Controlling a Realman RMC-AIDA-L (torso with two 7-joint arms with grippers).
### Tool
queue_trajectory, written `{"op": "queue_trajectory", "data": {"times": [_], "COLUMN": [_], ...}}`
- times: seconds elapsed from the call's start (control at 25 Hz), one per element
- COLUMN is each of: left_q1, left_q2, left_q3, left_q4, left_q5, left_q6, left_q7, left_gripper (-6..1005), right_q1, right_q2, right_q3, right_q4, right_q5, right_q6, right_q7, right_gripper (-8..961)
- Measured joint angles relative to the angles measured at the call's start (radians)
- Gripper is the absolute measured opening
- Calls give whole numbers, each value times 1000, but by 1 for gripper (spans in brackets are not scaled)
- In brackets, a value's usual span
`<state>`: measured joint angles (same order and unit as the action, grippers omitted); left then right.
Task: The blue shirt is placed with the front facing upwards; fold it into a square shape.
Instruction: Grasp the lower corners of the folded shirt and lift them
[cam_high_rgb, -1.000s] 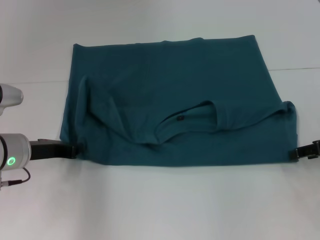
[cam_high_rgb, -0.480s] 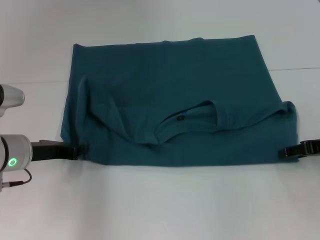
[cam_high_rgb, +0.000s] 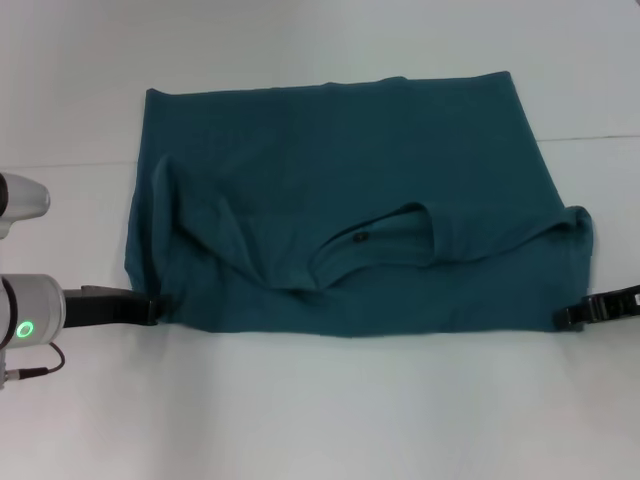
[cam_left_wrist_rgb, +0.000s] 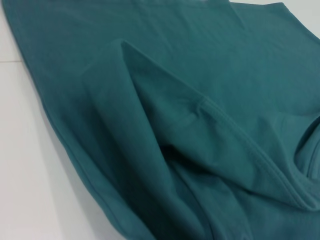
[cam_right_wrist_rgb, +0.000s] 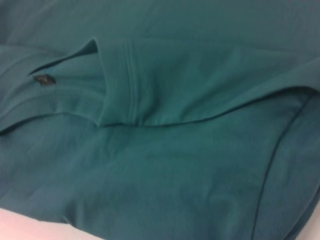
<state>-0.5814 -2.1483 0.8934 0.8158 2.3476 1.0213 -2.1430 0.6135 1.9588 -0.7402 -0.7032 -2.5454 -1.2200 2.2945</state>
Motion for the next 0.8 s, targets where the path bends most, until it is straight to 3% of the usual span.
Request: {"op": "queue_trajectory", "data": {"times": [0.2, 0.4, 0.8], "left_q1": [-2, -25, -110], "left_q2": [5, 16, 68], "left_q3": [-1, -5, -54], "left_q4": [6, 9, -6], "left_q5": [-1, -1, -1], "left_q6": [27, 55, 79], "left_q7": [-20, -42, -106], "left_gripper": [19, 19, 18], "right_q1": [-6, -6, 46], "right_q2": [12, -9, -38], "right_q3": [11, 30, 83], "right_q4": [-29, -52, -101], "right_q5": [22, 106, 163], "right_q6": [-26, -55, -60], "right_q7": [-14, -14, 25], "right_gripper": [304, 102, 61]}}
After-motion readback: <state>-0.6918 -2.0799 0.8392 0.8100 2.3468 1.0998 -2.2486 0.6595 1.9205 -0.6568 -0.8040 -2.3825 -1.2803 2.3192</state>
